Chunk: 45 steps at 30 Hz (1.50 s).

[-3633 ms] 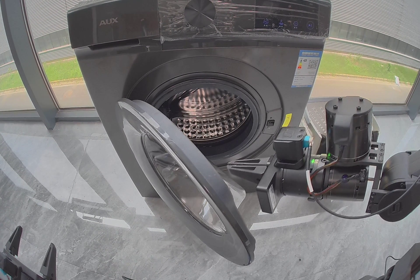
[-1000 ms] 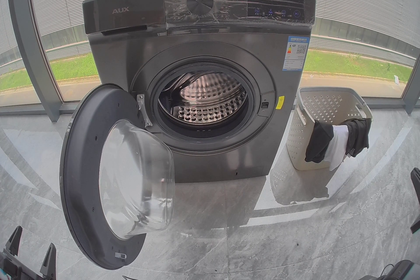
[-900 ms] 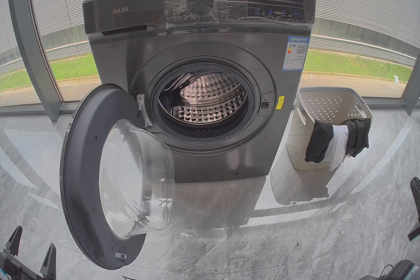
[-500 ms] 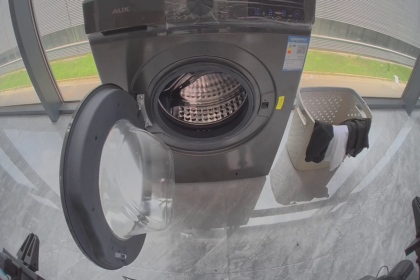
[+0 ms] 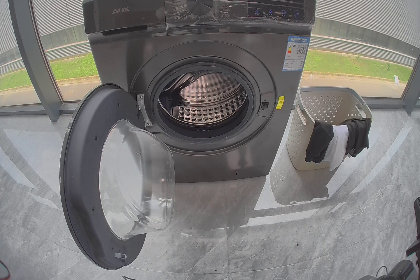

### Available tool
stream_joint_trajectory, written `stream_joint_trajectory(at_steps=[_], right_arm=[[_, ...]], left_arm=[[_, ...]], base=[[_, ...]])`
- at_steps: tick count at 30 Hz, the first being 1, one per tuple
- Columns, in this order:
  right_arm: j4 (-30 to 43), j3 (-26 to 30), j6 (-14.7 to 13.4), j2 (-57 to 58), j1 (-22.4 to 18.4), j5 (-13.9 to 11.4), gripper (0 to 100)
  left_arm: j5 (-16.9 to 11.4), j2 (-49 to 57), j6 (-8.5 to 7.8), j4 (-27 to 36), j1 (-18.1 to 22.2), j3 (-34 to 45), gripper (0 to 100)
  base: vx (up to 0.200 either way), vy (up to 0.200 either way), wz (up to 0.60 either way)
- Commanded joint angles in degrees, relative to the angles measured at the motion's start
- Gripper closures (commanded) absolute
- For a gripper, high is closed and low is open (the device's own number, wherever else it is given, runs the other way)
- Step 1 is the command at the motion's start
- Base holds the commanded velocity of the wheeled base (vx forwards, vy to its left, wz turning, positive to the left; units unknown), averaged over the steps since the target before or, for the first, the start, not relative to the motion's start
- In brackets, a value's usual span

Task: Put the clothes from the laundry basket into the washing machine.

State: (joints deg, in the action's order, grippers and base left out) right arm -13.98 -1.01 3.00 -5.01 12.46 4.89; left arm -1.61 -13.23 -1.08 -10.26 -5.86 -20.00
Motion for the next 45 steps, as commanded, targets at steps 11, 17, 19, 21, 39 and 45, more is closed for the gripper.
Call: stream_joint_trajectory(at_steps=[11, 17, 19, 21, 39, 45], right_arm=[[1.33, 1.01, -0.10, -0.26, 0.02, -0.32, 100], [2.47, 1.01, -0.01, -0.26, 0.02, -0.41, 100], [2.56, 1.01, -0.01, -0.26, 0.02, -0.41, 100], [2.47, 1.01, -0.01, -0.26, 0.02, -0.41, 100], [2.56, 1.01, -0.10, -0.26, 0.02, -0.41, 100], [2.56, 1.01, -0.10, -0.26, 0.02, -0.41, 100]], left_arm=[[-6.65, -47.07, -0.06, 3.76, -37.20, -33.34, 100], [-3.66, -51.99, 7.59, 5.43, -39.14, -28.42, 100], [-3.22, -52.60, 7.59, 5.43, -39.05, -25.17, 100], [-1.20, -52.87, 7.59, 5.17, -38.78, -21.92, 100], [7.67, -52.69, 7.59, 4.20, -36.15, -12.69, 100], [11.28, -52.34, 7.68, 4.20, -34.30, -11.72, 100]], base=[[0.000, 0.000, 0.00], [0.000, 0.000, 0.00], [0.000, 0.000, 0.00], [0.000, 0.000, 0.00], [0.000, 0.000, 0.00], [0.000, 0.000, 0.00]])
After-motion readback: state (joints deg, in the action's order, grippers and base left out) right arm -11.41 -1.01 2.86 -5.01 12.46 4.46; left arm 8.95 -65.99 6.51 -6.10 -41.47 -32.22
